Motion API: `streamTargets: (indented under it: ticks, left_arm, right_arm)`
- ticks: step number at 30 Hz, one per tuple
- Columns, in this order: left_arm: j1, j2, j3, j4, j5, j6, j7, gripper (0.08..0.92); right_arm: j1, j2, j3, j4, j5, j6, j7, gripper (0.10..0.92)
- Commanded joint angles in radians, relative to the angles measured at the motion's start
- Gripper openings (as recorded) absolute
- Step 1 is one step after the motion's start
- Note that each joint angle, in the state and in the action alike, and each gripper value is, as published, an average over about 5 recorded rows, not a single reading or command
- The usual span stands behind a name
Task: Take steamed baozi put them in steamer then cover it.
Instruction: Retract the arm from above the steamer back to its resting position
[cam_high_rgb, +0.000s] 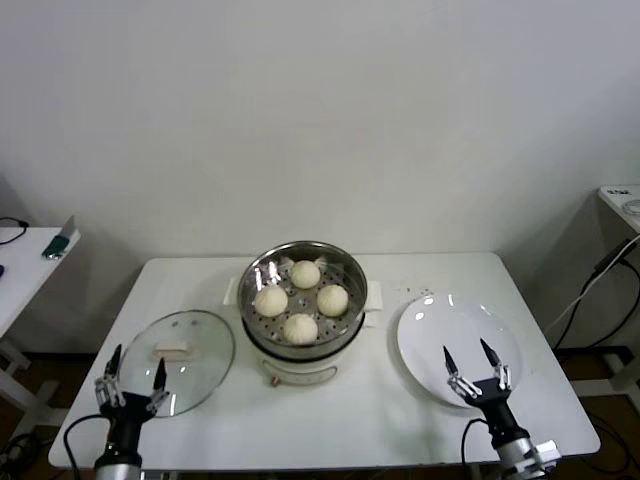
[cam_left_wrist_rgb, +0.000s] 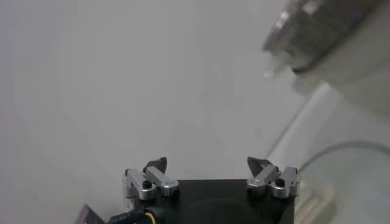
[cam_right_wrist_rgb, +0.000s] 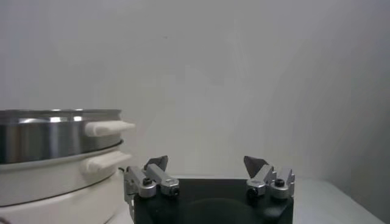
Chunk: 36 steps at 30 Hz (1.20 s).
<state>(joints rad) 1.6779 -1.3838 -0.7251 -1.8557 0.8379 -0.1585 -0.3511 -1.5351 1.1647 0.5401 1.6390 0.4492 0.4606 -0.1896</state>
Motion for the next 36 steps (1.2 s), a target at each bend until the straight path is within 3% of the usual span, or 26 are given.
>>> streamTargets:
  ticks: [1, 19, 31, 36]
  left_arm:
    - [-0.169, 0.027, 0.003, 0.359, 0.530, -0.041, -0.155, 0.823]
    - [-0.349, 0.067, 0.038, 0.470, 0.494, 0.124, -0.047, 0.823]
    - [-0.391, 0.074, 0.055, 0.486, 0.448, 0.135, 0.018, 0.822]
    - [-0.393, 0.074, 0.055, 0.500, 0.455, 0.134, 0.025, 0.724]
  right_arm:
    - [-0.070, 0.076, 0.033, 0.001, -0.032, 0.081, 0.000, 0.823]
    - [-0.106, 0.107, 0.058, 0.019, -0.046, 0.086, -0.003, 0.823]
    - [-0.110, 0.118, 0.060, 0.012, -0.048, 0.095, 0.001, 0.823]
    - [-0.110, 0.119, 0.060, 0.011, -0.046, 0.097, 0.004, 0.823]
